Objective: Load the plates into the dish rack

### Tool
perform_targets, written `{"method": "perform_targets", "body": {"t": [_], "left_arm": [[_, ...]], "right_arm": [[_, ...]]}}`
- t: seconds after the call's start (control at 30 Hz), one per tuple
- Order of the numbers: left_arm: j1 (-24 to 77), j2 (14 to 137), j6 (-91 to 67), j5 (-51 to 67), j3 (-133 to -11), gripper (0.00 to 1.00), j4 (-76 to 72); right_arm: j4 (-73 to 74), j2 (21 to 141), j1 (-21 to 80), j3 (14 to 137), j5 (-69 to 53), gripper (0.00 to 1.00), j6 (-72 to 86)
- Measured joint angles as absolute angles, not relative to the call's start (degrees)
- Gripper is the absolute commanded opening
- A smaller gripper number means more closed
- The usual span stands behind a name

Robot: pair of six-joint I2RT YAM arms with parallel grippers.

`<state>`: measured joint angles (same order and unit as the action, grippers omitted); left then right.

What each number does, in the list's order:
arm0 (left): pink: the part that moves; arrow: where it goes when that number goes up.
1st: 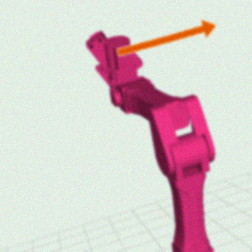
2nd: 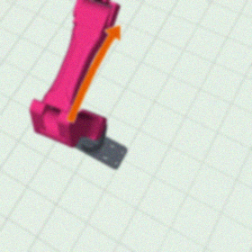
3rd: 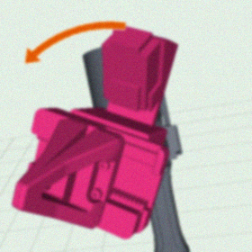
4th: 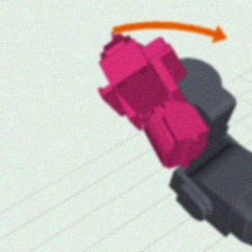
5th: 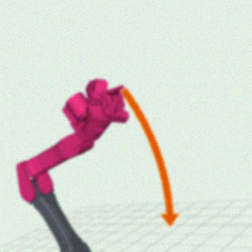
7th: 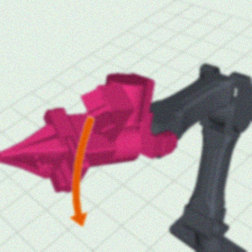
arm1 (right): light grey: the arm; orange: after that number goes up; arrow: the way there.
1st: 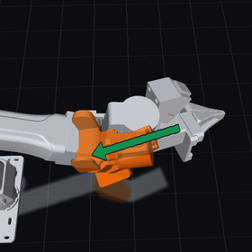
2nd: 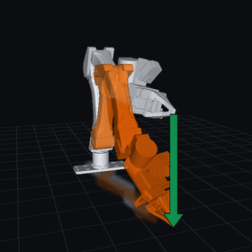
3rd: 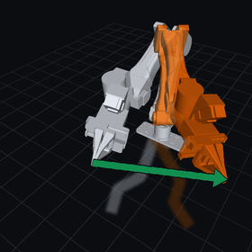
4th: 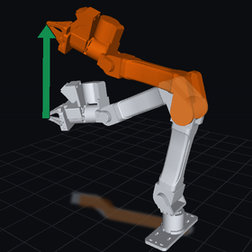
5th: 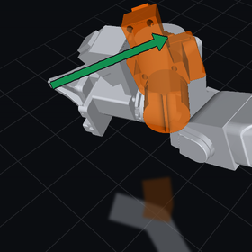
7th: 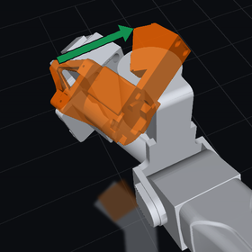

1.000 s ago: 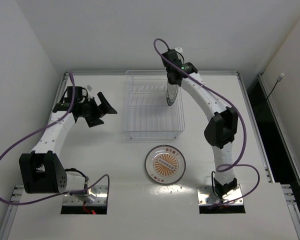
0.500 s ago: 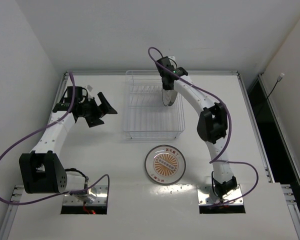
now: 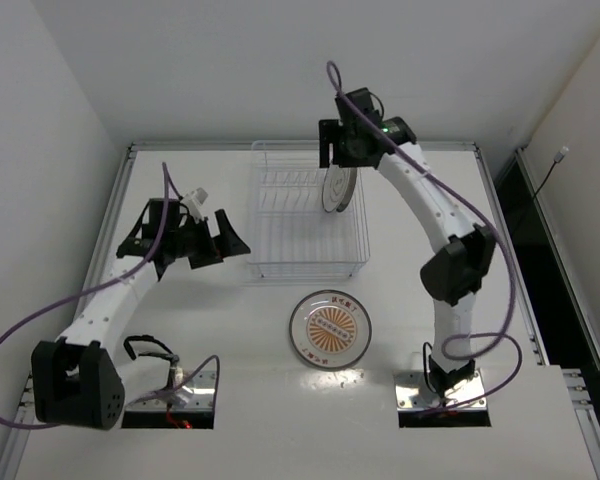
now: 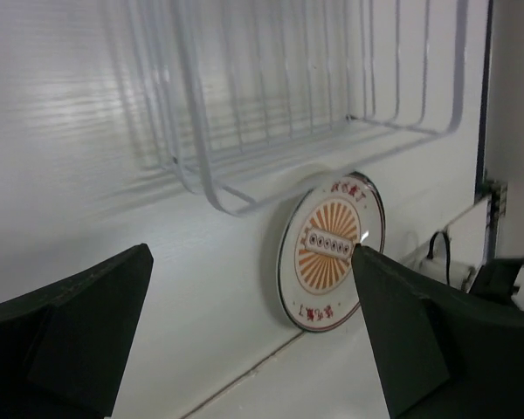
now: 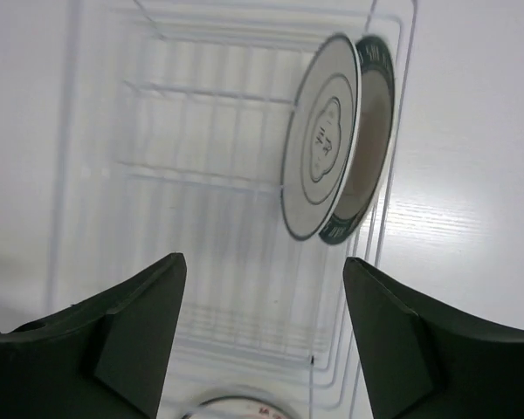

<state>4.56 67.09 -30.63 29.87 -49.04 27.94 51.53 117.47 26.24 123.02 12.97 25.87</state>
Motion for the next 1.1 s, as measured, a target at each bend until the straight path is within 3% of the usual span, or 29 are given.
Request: {"method": "perform_targets", "body": {"t": [0.23,0.43,0.83,0.93,1.07,1.1], "left_arm": [[16.9,58.1,-35.5,36.5,-28.2,1.0,10.5],[28.5,60.2,-36.3,34.6,-23.4,1.0,5.4],[35.8,82.2,-33.7,31.7,-31.2,1.0,0.2],[37.2,86.4,-33.4,32.9,-34.6,0.92,0.2],[38.7,91.0,-32.1,33.9,-38.3,0.6,-0.1],[38.9,91.3,-31.7,33.8,-38.5,0.45,-0.2]], "right_arm": [[51.2,92.8,26.1,116.4,8.2,0.75,26.1],[50.4,73.6,24.8,101.5,7.0,0.75,26.0],[51.2,70.4,24.0,94.4,5.5,0.75,26.0],[51.2,70.4,23.6,94.4,5.3,0.75,26.0],[51.2,70.3,23.4,94.4,5.1,0.75,26.0],[51.3,70.3,23.4,94.5,5.1,0.75,26.0]]}}
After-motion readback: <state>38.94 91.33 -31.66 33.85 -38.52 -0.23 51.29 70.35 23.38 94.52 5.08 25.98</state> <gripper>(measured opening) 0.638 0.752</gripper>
